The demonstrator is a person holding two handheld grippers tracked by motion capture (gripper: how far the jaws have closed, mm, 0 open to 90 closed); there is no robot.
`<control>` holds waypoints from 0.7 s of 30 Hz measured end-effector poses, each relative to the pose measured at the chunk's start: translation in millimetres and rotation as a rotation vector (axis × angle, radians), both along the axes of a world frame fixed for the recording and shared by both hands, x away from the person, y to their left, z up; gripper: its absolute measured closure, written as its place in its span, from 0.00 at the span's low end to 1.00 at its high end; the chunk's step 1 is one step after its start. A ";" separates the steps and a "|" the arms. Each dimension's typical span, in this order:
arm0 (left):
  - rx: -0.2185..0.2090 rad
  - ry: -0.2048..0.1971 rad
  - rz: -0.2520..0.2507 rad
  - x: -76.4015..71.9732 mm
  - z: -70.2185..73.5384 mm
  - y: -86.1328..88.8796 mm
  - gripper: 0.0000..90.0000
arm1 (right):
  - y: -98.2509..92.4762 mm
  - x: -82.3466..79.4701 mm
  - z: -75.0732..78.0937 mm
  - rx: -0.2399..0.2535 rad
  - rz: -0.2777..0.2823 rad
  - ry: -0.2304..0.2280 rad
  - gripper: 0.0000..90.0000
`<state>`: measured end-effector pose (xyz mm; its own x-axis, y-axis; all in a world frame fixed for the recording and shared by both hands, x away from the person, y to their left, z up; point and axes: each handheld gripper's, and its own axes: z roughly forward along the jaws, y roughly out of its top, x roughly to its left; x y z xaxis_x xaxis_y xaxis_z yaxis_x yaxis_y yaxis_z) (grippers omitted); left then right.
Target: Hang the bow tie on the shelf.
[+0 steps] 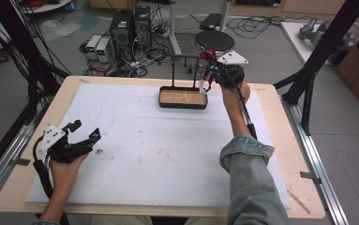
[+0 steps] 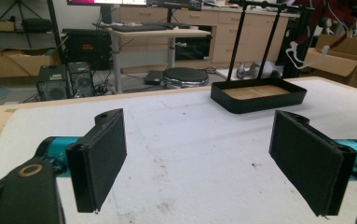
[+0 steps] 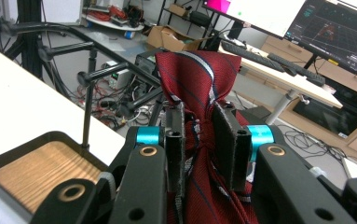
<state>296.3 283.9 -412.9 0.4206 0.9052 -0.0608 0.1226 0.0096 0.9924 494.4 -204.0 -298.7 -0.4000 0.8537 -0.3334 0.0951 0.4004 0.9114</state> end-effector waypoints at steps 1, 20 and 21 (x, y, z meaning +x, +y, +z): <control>-0.001 -0.002 -0.004 0.1 -0.2 -0.5 0.21 | 0.2 1.8 -0.9 0.003 -0.002 0.005 0.83; 0.011 0.009 -0.015 -0.2 -1.5 -1.4 0.21 | -10.5 26.4 -17.1 -0.032 -0.120 0.106 0.83; 0.011 0.010 -0.016 -0.2 -1.6 -1.6 0.21 | -11.0 27.7 -19.1 -0.031 -0.120 0.118 0.83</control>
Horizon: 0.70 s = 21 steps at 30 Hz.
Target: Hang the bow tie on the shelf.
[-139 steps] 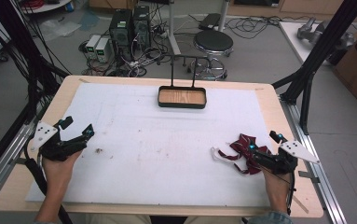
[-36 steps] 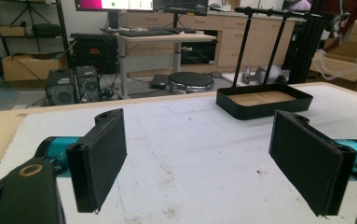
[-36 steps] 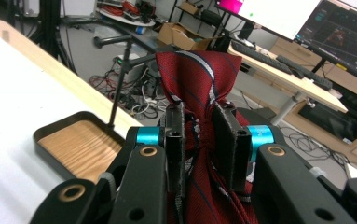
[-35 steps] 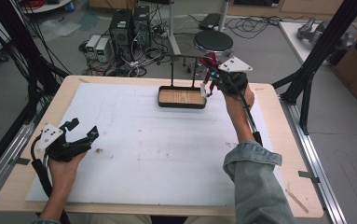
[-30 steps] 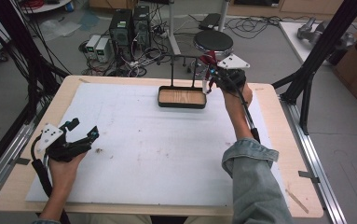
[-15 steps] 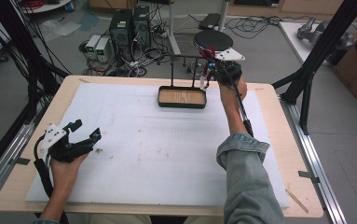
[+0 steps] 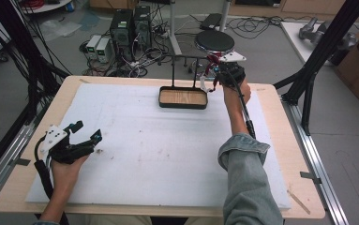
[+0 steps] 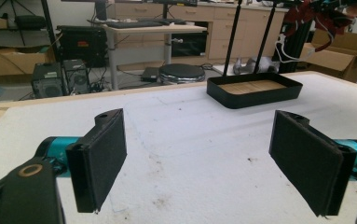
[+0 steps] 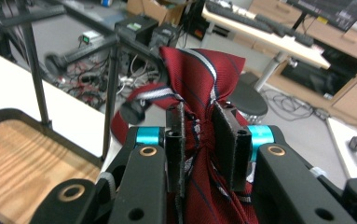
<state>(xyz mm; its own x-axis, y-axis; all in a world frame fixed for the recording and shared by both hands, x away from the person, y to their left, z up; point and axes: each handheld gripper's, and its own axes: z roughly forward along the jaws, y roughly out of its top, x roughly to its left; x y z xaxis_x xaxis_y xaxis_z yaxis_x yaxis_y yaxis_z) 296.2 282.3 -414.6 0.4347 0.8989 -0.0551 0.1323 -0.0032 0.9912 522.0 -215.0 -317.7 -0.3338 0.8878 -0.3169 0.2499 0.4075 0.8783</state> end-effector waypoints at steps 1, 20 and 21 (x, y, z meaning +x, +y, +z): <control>0.002 0.000 0.000 -0.1 -0.2 -0.2 0.21 | -0.6 1.4 -2.2 0.007 0.001 0.017 0.83; 0.005 0.005 -0.004 0.5 -1.8 -1.8 0.21 | 5.1 10.8 -22.1 0.035 0.033 0.120 0.80; 0.005 0.005 -0.003 0.5 -1.9 -1.9 0.21 | 4.7 11.1 -22.1 0.042 0.031 0.118 0.80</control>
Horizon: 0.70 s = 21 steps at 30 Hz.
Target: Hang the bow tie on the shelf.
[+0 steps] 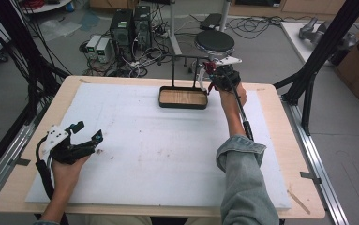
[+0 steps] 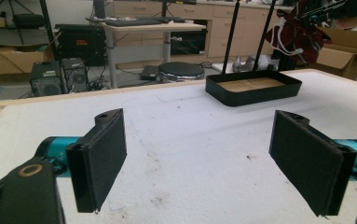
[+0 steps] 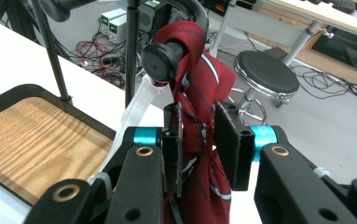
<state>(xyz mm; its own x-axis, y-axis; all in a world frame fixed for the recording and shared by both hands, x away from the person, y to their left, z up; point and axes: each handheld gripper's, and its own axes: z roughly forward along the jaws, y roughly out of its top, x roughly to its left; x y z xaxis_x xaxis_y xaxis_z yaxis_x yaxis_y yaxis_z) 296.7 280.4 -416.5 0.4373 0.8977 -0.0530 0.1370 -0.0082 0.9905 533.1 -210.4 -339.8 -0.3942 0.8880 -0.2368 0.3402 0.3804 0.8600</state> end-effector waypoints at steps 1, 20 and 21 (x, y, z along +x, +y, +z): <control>-0.001 0.001 -0.001 0.0 -0.2 -0.3 0.21 | -0.4 0.0 0.1 -0.002 -0.001 0.001 0.80; 0.005 0.003 0.001 0.3 -0.7 0.0 0.21 | -21.8 -8.0 11.1 0.039 -0.008 0.030 0.59; 0.005 0.005 0.001 0.4 -0.8 -0.1 0.21 | -25.7 -9.1 12.5 0.064 0.001 0.034 0.56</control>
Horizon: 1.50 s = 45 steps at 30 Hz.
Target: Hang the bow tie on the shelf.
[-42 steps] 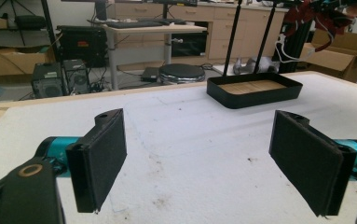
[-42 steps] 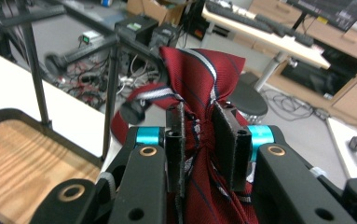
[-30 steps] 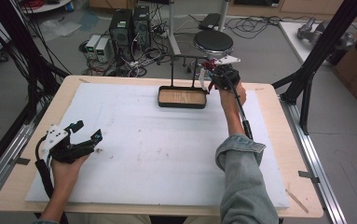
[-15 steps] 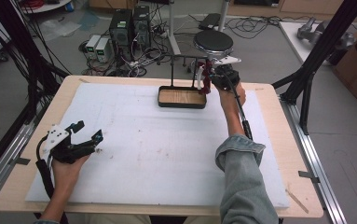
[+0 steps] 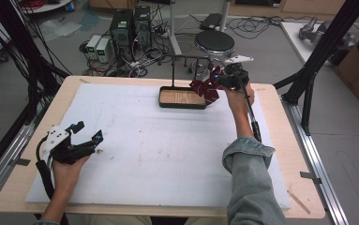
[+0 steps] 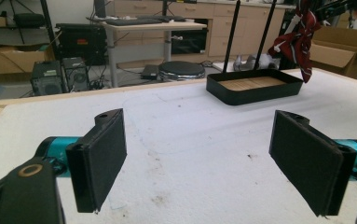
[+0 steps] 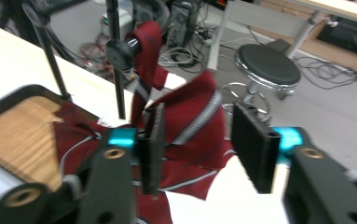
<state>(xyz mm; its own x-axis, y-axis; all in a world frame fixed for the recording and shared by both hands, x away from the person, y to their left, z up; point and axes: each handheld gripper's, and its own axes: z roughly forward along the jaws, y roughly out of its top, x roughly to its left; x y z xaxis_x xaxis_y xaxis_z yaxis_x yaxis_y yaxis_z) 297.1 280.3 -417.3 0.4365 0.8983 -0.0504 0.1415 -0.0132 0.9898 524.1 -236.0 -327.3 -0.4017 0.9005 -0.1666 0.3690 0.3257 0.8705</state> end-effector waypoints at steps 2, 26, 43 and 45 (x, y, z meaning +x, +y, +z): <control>0.000 0.000 0.000 0.0 0.0 -0.2 0.21 | -7.0 -2.5 3.1 0.036 0.004 0.007 0.52; 0.022 -0.003 0.011 0.7 -1.1 -3.1 0.21 | -62.1 -70.9 42.3 0.185 -0.001 -0.169 0.19; 0.021 -0.003 0.014 1.9 -1.8 -5.1 0.21 | -67.0 -145.2 49.7 0.236 0.080 -0.306 0.13; 0.025 -0.001 0.013 1.5 -2.2 -5.6 0.21 | -67.5 -153.5 47.8 0.244 0.079 -0.315 0.13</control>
<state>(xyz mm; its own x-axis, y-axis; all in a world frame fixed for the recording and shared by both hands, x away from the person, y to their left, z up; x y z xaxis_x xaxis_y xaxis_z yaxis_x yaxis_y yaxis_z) 298.6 274.7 -419.5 0.4251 0.9048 -0.0271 0.1408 -0.0365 0.9894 370.6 -303.5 -279.5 -0.4343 0.8974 -0.0782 0.0538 0.1125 0.9922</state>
